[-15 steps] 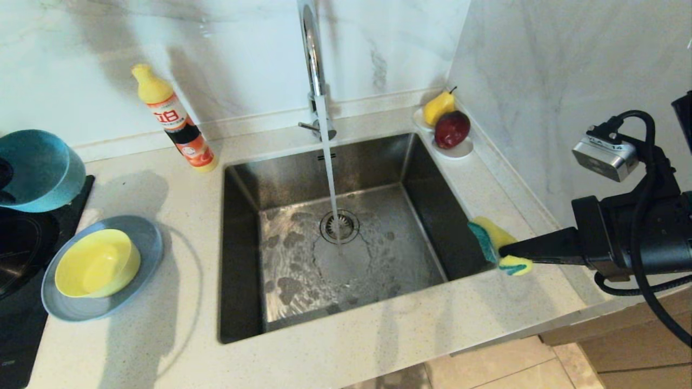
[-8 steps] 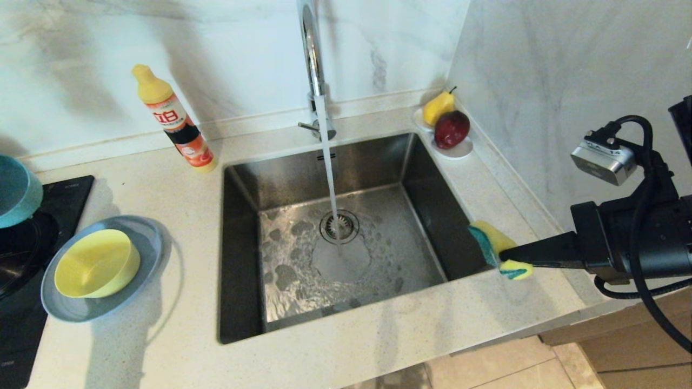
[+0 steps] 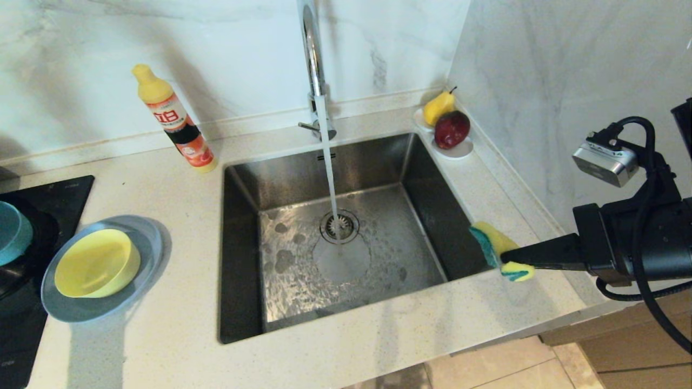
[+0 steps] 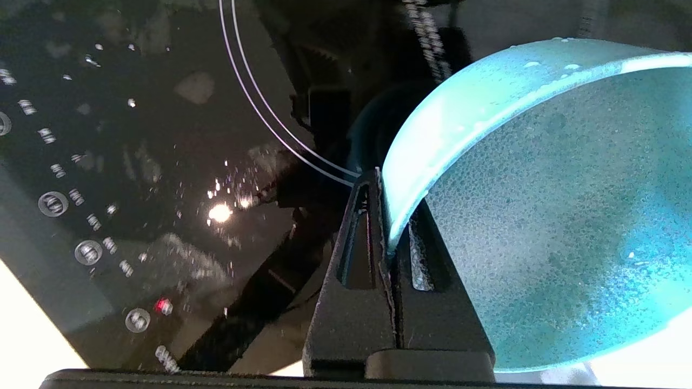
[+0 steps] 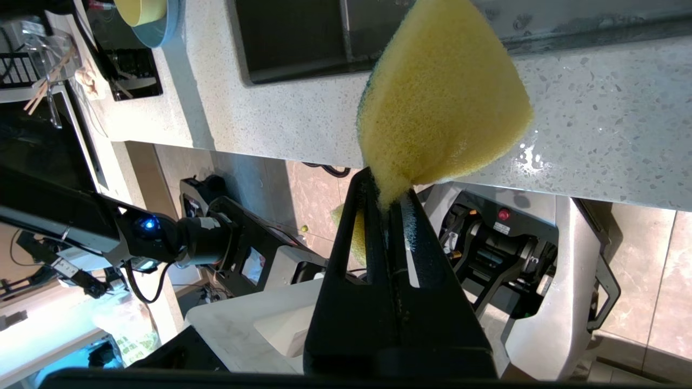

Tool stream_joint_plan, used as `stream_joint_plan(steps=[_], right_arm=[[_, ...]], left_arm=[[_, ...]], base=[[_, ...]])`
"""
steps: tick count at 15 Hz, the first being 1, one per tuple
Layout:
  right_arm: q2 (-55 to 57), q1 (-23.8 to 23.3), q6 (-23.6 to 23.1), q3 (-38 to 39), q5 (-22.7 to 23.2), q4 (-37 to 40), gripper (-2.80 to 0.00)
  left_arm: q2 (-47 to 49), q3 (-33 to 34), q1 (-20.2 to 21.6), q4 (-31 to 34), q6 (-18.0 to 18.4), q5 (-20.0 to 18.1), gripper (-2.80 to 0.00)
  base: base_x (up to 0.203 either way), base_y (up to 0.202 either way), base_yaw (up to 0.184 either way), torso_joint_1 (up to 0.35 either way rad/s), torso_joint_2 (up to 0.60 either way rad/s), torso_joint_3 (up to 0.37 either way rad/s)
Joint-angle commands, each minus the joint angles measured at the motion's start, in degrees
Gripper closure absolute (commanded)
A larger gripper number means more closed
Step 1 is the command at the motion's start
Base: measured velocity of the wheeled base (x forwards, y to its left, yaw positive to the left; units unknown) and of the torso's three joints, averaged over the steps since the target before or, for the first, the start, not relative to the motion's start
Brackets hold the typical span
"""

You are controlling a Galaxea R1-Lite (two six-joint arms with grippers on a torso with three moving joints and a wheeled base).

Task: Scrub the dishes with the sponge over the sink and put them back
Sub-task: Place the bowl on the table

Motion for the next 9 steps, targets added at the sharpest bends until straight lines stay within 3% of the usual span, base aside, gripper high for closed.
stream_joint_plan(steps=[1,3,6,9], right_arm=[[-0.39,0.02,0.15,0.05,0.16,0.13,0.0],[-0.68,0.02,0.15,0.4,0.16,0.13,0.0],[-0.87,0.02,-0.05,0.58,0.16,0.13,0.0],[-1.45,0.02,-1.0,0.09,0.25,0.21,0.0]], left_arm=[[3.73,-0.66,0.29,0.19,-1.24,-0.19,0.0],[4.6,-1.18,0.48,0.2,-2.2,-2.75,0.0],[5.07,-3.03,0.73,0.31,-4.88,-9.51,0.0],[7.13,-6.72,0.72,0.64,-7.03,-11.26,0.0]], base=[[0.0,0.0,0.0,0.0,0.0,0.0],[0.0,0.0,0.0,0.0,0.0,0.0],[0.0,0.0,0.0,0.0,0.0,0.0],[0.0,0.0,0.0,0.0,0.0,0.0]])
